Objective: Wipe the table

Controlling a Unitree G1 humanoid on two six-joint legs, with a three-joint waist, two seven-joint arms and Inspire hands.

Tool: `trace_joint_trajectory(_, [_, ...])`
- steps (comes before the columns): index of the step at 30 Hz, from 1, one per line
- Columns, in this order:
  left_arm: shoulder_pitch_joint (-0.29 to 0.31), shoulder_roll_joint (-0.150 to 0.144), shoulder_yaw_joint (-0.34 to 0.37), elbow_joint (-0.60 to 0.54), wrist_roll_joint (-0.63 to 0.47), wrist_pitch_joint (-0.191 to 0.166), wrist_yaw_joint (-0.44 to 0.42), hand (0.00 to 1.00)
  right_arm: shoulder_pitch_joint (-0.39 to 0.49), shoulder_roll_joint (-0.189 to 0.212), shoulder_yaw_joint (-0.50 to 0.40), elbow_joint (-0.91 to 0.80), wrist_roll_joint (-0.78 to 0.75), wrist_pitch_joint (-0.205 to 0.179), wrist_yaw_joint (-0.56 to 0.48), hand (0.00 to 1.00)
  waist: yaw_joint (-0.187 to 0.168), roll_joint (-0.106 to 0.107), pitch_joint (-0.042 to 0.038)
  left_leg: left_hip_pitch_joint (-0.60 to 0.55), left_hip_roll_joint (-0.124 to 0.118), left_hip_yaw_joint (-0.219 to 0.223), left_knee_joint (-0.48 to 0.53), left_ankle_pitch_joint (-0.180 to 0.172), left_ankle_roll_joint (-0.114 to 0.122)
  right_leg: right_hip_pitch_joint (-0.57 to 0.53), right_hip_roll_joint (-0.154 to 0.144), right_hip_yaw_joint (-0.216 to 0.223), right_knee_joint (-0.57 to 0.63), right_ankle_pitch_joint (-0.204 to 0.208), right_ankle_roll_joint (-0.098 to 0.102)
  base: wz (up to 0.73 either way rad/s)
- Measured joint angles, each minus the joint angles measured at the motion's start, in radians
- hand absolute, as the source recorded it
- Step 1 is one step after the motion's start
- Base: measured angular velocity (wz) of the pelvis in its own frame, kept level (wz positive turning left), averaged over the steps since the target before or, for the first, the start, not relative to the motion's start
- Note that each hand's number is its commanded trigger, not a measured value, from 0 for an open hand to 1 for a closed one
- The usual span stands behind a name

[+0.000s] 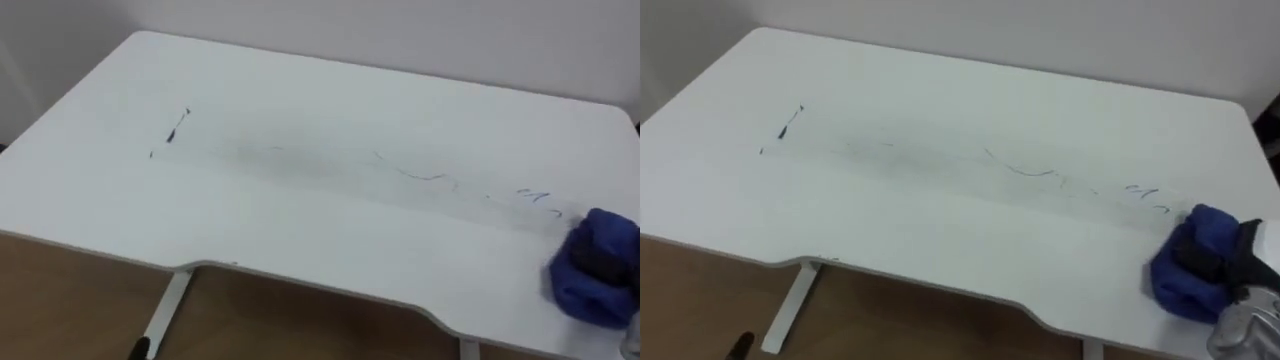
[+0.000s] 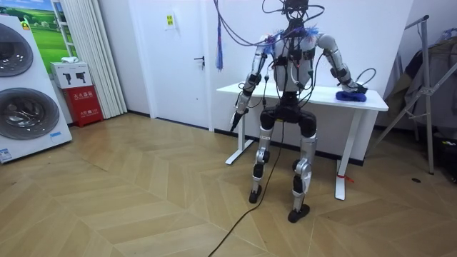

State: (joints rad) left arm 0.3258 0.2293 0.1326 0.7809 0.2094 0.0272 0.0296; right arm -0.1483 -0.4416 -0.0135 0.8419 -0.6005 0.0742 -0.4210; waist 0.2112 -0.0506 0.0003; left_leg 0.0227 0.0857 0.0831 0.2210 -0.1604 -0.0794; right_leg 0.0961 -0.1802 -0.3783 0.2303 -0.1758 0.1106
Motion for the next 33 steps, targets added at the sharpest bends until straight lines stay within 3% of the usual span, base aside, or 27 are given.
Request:
trace_joint_trajectory(1, [-0.001,-0.001,-0.011,0.006,0.0,0.012,0.001,0.0,-0.034,0.032,0.058,-0.054,-0.015,0.025,0.013,1.0,0.019,-0.001,0.0002,-0.003,0.003,0.0,-0.002,0.001,0.001,-0.01,0.007,0.015,0.003,0.01,-0.01,-0.37])
trace_joint_trajectory(3, [-0.005,-0.009,-0.024,0.012,0.0,0.033,0.001,0.0,-0.12,0.091,0.151,-0.107,-0.088,0.037,0.046,1.0,0.034,-0.003,0.004,-0.013,0.006,-0.006,0.001,0.003,0.001,-0.028,0.013,0.023,0.007,0.019,-0.02,-0.16])
trace_joint_trajectory(5, [-0.001,-0.017,-0.062,0.014,-0.001,0.046,-0.003,0.0,-0.21,0.153,0.256,-0.161,-0.149,0.03,0.085,1.0,0.074,-0.002,0.015,-0.009,0.004,-0.017,0.002,0.003,0.002,-0.025,0.017,0.019,-0.006,0.021,-0.019,0.1])
trace_joint_trajectory(6, [0.004,-0.017,-0.069,0.009,-0.001,0.051,-0.003,0.0,-0.225,0.163,0.277,-0.168,-0.161,0.023,0.091,1.0,0.091,-0.002,0.0146,-0.009,0.003,-0.02,0.001,0.004,0.002,-0.021,0.018,0.016,-0.012,0.022,-0.018,0.3])
trace_joint_trajectory(8, [0.026,-0.017,-0.075,0.0,0.001,0.068,-0.002,0.0,-0.261,0.192,0.321,-0.185,-0.202,-0.006,0.108,1.0,0.118,-0.004,0.0163,-0.013,-0.007,-0.067,-0.004,0.003,0.003,0.009,0.013,-0.036,-0.029,0.02,-0.012,0.55])
trace_joint_trajectory(10, [0.052,-0.023,-0.074,-0.001,0.007,0.08,-0.001,0.0,-0.254,0.192,0.323,-0.185,-0.234,-0.019,0.114,1.0,0.129,0.0,0.0181,-0.01,-0.014,-0.09,-0.009,0.002,0.005,0.026,0.009,-0.059,-0.032,0.017,-0.008,0.52])
trace_joint_trajectory(13, [0.099,-0.023,-0.048,-0.015,0.024,0.081,-0.002,0.0,-0.156,0.179,0.285,-0.16,-0.249,-0.032,0.111,1.0,0.12,-0.002,0.0161,-0.006,-0.021,-0.11,-0.016,0.003,0.006,0.055,0.007,-0.093,-0.041,0.017,-0.008,0.41])
trace_joint_trajectory(14, [0.11,-0.023,-0.038,-0.015,0.022,0.08,-0.003,0.0,-0.1,0.174,0.24,-0.161,-0.212,-0.068,0.077,1.0,0.114,0.0,0.0141,0.0,-0.027,-0.11,-0.017,0.003,0.006,0.066,0.003,-0.094,-0.047,0.016,-0.006,0.23])
trace_joint_trajectory(15, [0.118,-0.024,-0.031,-0.015,0.022,0.08,-0.003,0.0,-0.073,0.171,0.226,-0.162,-0.211,-0.083,0.062,1.0,0.103,0.003,0.0127,0.002,-0.029,-0.108,-0.017,0.003,0.006,0.068,0.001,-0.094,-0.046,0.015,-0.004,0.13])
trace_joint_trajectory(17, [0.13,-0.02,-0.005,-0.014,0.024,0.075,-0.002,0.0,-0.019,0.153,0.187,-0.157,-0.212,-0.14,0.017,1.0,0.039,0.004,0.0094,0.009,-0.04,-0.106,-0.018,0.003,0.007,0.088,-0.012,-0.118,-0.046,0.005,0.011,0.19])
trace_joint_trajectory(20, [0.118,-0.023,0.038,-0.014,0.038,0.039,-0.001,0.0,0.047,0.145,0.083,-0.149,-0.219,-0.164,-0.006,1.0,0.008,0.001,0.0001,0.021,-0.048,-0.103,-0.019,0.002,0.009,0.1,-0.02,-0.122,-0.045,0.003,0.015,0.03])
trace_joint_trajectory(23, [0.088,-0.024,0.058,-0.013,0.037,0.028,0.009,0.0,0.055,0.11,0.058,-0.105,-0.193,-0.163,-0.019,1.0,-0.004,-0.003,-0.0014,0.032,-0.05,-0.101,-0.018,-0.002,0.019,0.116,-0.023,-0.144,-0.043,0.0,0.019,-0.01])
trace_joint_trajectory(25, [0.076,-0.03,0.052,-0.012,0.035,0.029,0.015,0.0,0.033,0.109,0.063,-0.065,-0.166,-0.155,-0.017,1.0,0.003,-0.004,-0.0008,0.041,-0.05,-0.092,-0.018,-0.003,0.02,0.119,-0.025,-0.143,-0.042,0.0,0.019,-0.15])
trace_joint_trajectory(27, [0.061,-0.041,0.031,-0.013,0.038,0.029,0.031,0.0,0.008,0.111,0.078,-0.059,-0.15,-0.116,-0.003,1.0,0.021,-0.001,0.0001,0.038,-0.048,-0.085,-0.018,-0.003,0.021,0.117,-0.027,-0.142,-0.039,0.0,0.02,-0.18])
trace_joint_trajectory(29, [0.055,-0.047,0.006,-0.012,0.038,0.031,0.031,0.0,-0.053,0.111,0.12,-0.058,-0.16,-0.05,0.052,1.0,0.07,-0.003,0.0016,0.034,-0.041,-0.067,-0.014,-0.005,0.018,0.081,-0.028,-0.111,-0.008,-0.005,0.012,-0.39])
trace_joint_trajectory(33, [0.037,-0.052,-0.005,0.028,0.038,0.043,0.027,0.0,-0.194,0.14,0.201,-0.059,-0.224,-0.024,0.116,1.0,0.12,-0.007,0.0127,0.003,-0.038,-0.044,0.019,-0.009,0.028,0.018,-0.045,-0.092,0.044,-0.009,0.005,-0.3])
